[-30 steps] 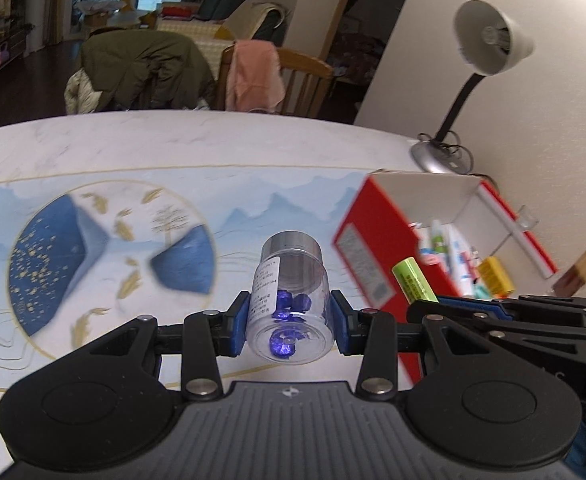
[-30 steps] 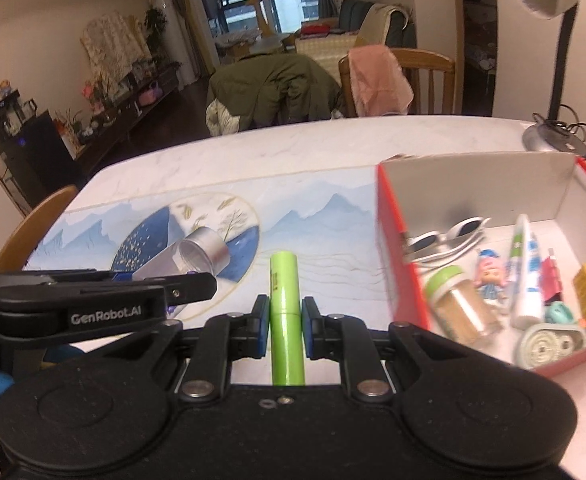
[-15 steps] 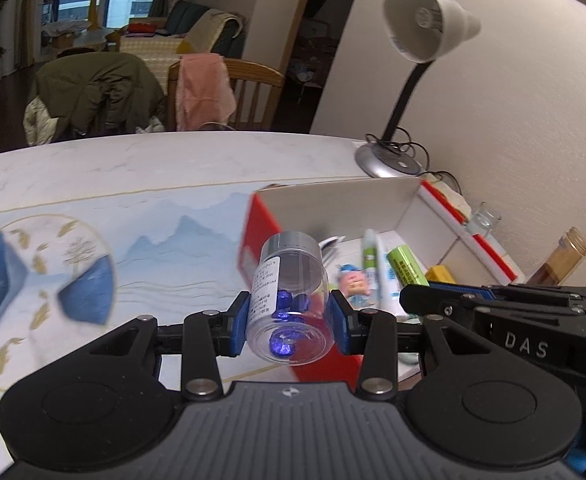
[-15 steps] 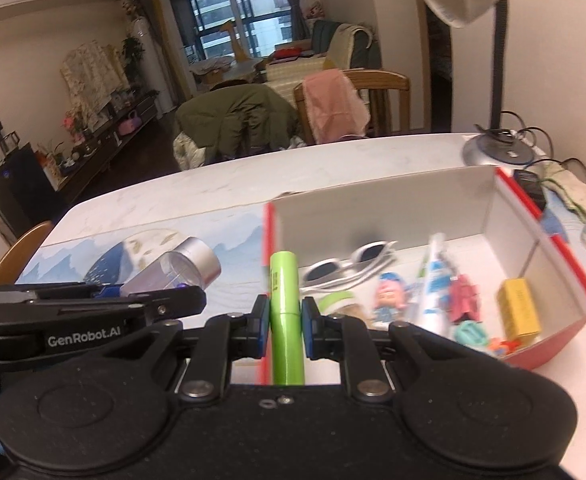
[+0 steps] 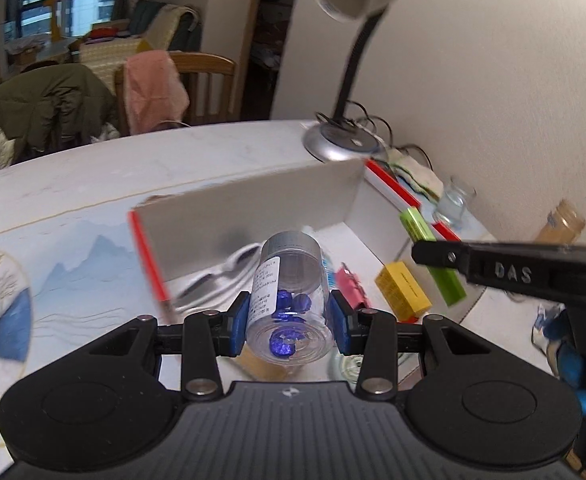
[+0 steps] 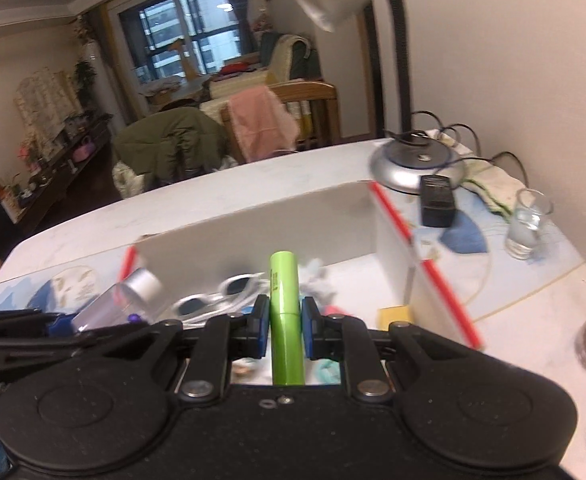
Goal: Organize rigid objects
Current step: 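Carry the pill bottle and highlighter with both tools into the shoebox, then open the left tool to drop the pill bottle while the right tool releases the highlighter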
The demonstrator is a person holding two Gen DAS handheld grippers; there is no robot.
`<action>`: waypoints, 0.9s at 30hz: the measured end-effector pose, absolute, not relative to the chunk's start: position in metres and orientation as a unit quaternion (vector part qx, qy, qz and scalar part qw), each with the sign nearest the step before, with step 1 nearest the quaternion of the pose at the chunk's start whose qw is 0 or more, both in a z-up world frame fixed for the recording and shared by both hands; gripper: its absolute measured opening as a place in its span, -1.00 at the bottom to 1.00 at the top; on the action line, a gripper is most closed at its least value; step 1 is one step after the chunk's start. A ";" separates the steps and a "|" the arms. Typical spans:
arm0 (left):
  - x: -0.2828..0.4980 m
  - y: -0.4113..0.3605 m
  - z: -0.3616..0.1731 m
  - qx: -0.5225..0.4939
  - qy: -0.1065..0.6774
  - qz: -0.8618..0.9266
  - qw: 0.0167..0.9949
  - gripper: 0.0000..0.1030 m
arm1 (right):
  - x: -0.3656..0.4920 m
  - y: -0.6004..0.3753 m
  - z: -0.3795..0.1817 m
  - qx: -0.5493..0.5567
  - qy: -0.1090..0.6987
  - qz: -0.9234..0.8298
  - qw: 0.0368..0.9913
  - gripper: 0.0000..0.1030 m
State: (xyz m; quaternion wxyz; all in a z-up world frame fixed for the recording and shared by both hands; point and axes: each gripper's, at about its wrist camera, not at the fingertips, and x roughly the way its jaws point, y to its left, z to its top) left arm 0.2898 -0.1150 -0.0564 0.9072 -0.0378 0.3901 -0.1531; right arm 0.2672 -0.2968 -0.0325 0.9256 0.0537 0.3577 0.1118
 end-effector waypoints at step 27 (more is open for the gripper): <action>0.352 -0.173 -0.113 0.027 0.492 -0.140 0.859 -0.22 | 0.319 -0.312 -0.092 0.003 0.453 0.116 0.884 -0.71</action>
